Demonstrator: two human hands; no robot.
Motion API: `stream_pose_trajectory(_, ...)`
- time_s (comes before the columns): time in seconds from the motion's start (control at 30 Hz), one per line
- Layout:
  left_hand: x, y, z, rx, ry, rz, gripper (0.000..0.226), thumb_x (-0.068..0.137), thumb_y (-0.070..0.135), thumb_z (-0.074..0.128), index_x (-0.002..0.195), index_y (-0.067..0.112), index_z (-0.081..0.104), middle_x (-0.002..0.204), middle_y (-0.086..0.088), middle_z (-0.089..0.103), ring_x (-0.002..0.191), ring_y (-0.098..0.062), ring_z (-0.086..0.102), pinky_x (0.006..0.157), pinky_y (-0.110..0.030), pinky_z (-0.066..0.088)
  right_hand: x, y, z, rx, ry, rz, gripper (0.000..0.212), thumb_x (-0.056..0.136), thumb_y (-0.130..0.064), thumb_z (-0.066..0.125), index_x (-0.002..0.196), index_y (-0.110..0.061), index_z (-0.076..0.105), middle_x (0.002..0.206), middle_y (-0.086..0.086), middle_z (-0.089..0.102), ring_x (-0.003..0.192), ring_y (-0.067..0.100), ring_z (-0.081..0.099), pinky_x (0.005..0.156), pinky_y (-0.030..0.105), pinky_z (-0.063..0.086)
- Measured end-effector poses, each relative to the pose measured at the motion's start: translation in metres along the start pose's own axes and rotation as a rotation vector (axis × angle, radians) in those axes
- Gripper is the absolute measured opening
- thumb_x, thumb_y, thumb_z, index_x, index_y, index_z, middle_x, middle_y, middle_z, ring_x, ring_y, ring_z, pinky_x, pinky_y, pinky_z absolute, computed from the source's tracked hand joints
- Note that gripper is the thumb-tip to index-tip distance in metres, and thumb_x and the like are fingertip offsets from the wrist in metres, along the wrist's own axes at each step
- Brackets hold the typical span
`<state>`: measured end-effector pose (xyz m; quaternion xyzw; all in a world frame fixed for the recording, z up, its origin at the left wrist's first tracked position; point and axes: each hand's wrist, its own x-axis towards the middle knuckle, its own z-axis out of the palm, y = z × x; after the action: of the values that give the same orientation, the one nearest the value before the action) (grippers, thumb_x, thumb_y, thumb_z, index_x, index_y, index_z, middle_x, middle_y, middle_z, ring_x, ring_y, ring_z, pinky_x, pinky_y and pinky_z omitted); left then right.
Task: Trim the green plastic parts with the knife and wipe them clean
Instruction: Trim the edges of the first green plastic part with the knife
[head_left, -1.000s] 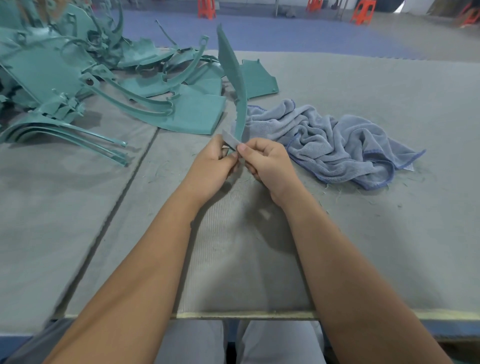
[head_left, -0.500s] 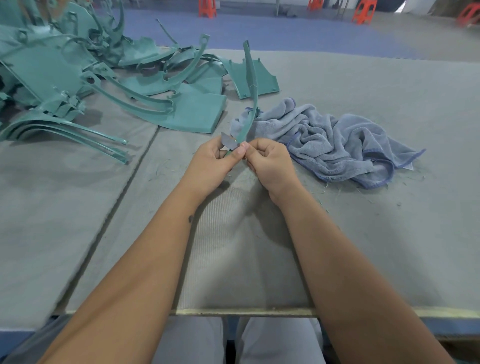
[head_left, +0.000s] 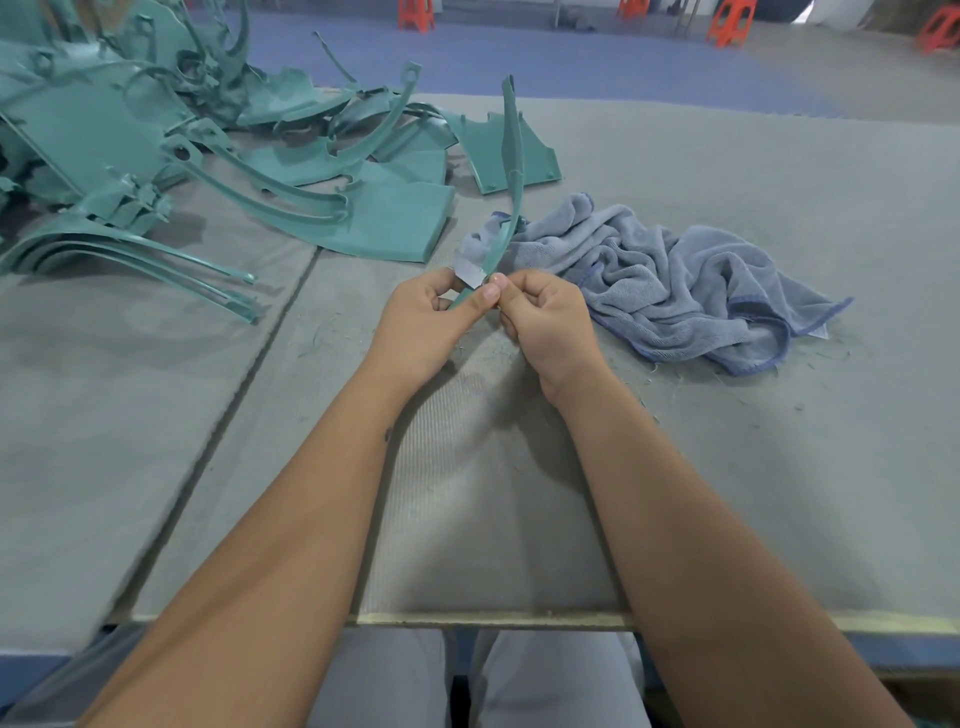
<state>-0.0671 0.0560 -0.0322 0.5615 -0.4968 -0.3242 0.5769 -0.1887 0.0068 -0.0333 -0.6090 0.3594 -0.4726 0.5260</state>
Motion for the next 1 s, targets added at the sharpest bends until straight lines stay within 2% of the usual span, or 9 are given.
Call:
stream_pose_trajectory(0.23,0.001,0.000,0.001,0.053,0.015,-0.003,0.019,0.092,0.030,0.067,0.089,0.011,0.068,0.037,0.013,0.036,0.034,-0.003,0.025,0.037,-0.014,0.019,0.001,0.002,0.001,0.008,0.010,-0.002,0.026,0.097,-0.012,0.056,0.071,-0.012,0.059,0.048,-0.008,0.041,0.048,0.007,0.032,0.048,0.020,0.027)
stream_pose_trajectory(0.3,-0.001,-0.001,0.000,0.098,-0.015,0.005,0.016,0.091,0.032,0.068,0.082,0.018,0.066,0.039,0.014,0.034,0.035,-0.003,0.023,0.038,-0.016,0.019,0.005,0.001,-0.004,0.124,0.077,0.041,0.027,0.098,-0.015,0.054,0.072,-0.015,0.060,0.048,-0.011,0.044,0.044,0.003,0.034,0.044,0.015,0.029)
stream_pose_trajectory(0.37,-0.003,-0.002,-0.002,0.147,-0.054,0.016,0.019,0.090,0.034,0.069,0.074,0.025,0.063,0.041,0.013,0.033,0.036,-0.004,0.022,0.039,-0.019,0.018,0.010,0.000,-0.014,0.324,0.150,0.101,0.027,0.100,-0.016,0.051,0.073,-0.016,0.058,0.053,-0.007,0.044,0.044,0.003,0.033,0.041,0.015,0.027)
stream_pose_trajectory(0.43,-0.005,-0.003,-0.004,0.170,-0.068,0.024,0.020,0.090,0.037,0.068,0.073,0.027,0.062,0.042,0.013,0.032,0.038,-0.006,0.022,0.041,-0.022,0.018,0.014,0.001,-0.018,0.395,0.166,0.122,0.027,0.100,-0.016,0.050,0.074,-0.014,0.056,0.056,-0.005,0.044,0.046,0.004,0.034,0.041,0.016,0.027)
stream_pose_trajectory(0.6,-0.004,-0.005,-0.007,0.439,-0.061,0.091,0.020,0.093,0.058,0.048,0.098,0.042,0.059,0.050,0.010,0.044,0.048,-0.007,0.040,0.052,-0.026,0.033,0.014,0.001,-0.016,0.419,0.169,0.138,0.029,0.100,-0.018,0.051,0.072,-0.014,0.055,0.055,-0.002,0.042,0.045,0.006,0.030,0.041,0.017,0.025)
stream_pose_trajectory(0.7,-0.001,-0.004,-0.013,0.621,-0.053,0.126,0.017,0.097,0.050,0.047,0.102,0.040,0.059,0.062,0.000,0.057,0.061,-0.014,0.054,0.063,-0.036,0.043,0.015,-0.004,-0.018,0.477,0.178,0.184,0.030,0.100,-0.019,0.051,0.071,-0.013,0.055,0.053,-0.003,0.042,0.045,0.007,0.030,0.042,0.018,0.023)
stream_pose_trajectory(0.83,0.005,-0.003,-0.016,0.862,-0.025,0.170,0.020,0.099,0.030,0.049,0.099,0.015,0.062,0.082,-0.001,0.061,0.079,-0.026,0.057,0.065,-0.037,0.043,0.012,-0.005,-0.017,0.430,0.124,0.165,0.029,0.101,-0.019,0.048,0.075,-0.011,0.056,0.054,-0.001,0.044,0.045,0.009,0.032,0.043,0.019,0.026)
stream_pose_trajectory(0.93,0.006,-0.004,-0.015,0.804,-0.038,0.142,0.020,0.098,0.022,0.049,0.112,0.014,0.061,0.093,-0.003,0.064,0.087,-0.026,0.058,0.072,-0.037,0.045,0.010,-0.004,-0.015,0.321,0.080,0.138,0.027,0.101,-0.016,0.048,0.077,-0.009,0.057,0.055,0.002,0.044,0.047,0.011,0.032,0.045,0.021,0.026)
stream_pose_trajectory(1.0,0.003,-0.002,-0.013,0.724,-0.058,0.109,0.031,0.095,0.021,0.050,0.126,0.022,0.057,0.096,0.004,0.065,0.089,-0.021,0.059,0.075,-0.035,0.046,0.008,-0.004,-0.013,0.179,0.029,0.098,0.024,0.100,-0.013,0.049,0.079,-0.007,0.058,0.055,0.004,0.044,0.048,0.012,0.033,0.046,0.020,0.027)
